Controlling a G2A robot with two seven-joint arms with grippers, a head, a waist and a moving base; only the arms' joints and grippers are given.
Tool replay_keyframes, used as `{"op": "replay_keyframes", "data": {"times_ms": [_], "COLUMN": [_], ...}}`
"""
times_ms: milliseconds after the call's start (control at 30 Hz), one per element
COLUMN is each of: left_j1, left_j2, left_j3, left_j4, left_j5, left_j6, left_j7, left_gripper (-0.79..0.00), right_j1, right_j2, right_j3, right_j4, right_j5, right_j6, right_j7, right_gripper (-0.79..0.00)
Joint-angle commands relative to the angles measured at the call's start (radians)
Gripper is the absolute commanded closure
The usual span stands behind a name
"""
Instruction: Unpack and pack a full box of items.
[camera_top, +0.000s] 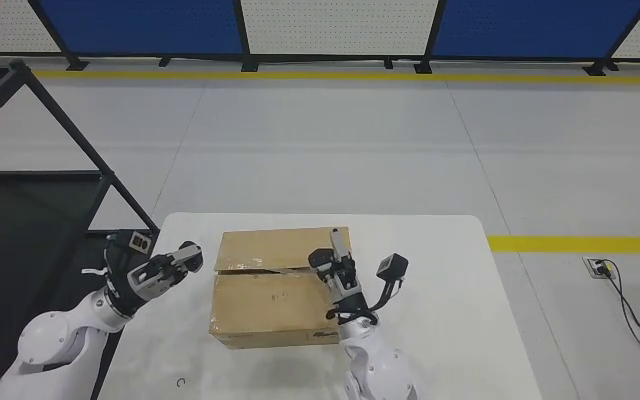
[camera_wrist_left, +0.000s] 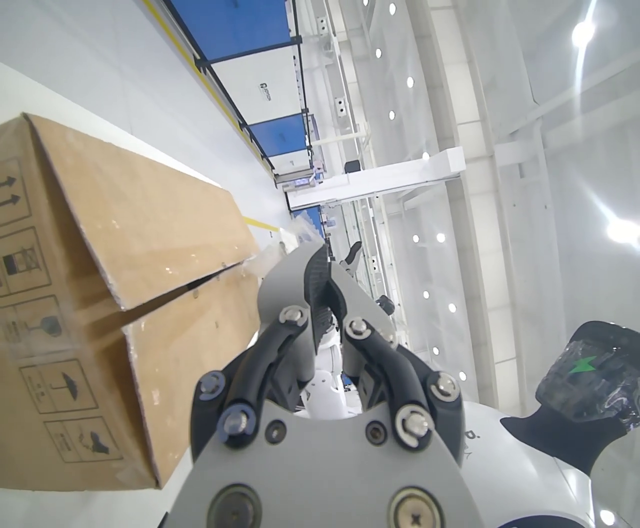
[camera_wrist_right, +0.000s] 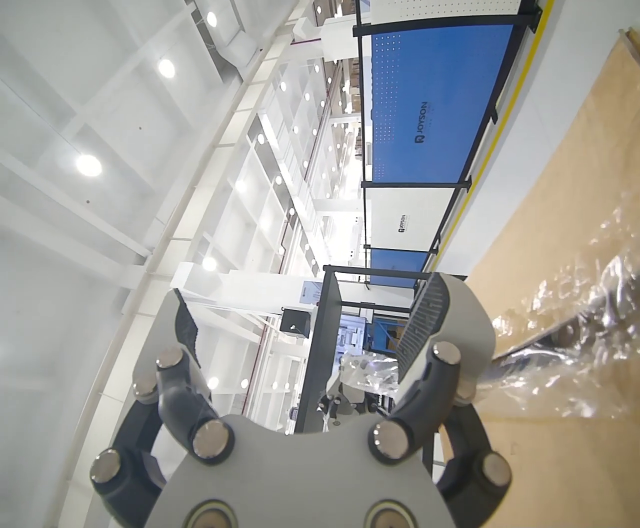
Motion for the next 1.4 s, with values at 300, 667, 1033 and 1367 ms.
{"op": "replay_keyframes", "data": {"times_ms": [300, 667, 1033, 1367], "left_j1": [0.020, 0.006, 0.004, 0.000], "left_j2": [0.002, 0.003, 0.000, -0.001], "left_j3": [-0.031, -0.028, -0.023, -0.018], "left_j4": [-0.043, -0.090, -0.083, -0.070], "left_j5": [-0.041, -0.015, -0.017, -0.021], "left_j6": [-0.029, -0.034, -0.056, -0.065], "left_j7": [-0.015, -0.015, 0.007, 0.002], "left_gripper": [0.000, 0.000, 0.000, 0.000], "right_j1": [-0.048, -0.129, -0.052, 0.024], "right_j2": [0.029, 0.058, 0.047, 0.016], "right_j3": [0.022, 0.061, 0.005, -0.069], "right_j4": [-0.084, -0.207, -0.135, -0.032], "right_j5": [0.036, 0.135, 0.231, 0.384], "right_j6": [0.144, 0.254, 0.435, 0.391], "right_j7": [0.282, 0.425, 0.283, 0.097], "right_gripper": [-0.785, -0.785, -0.785, -0.083]}}
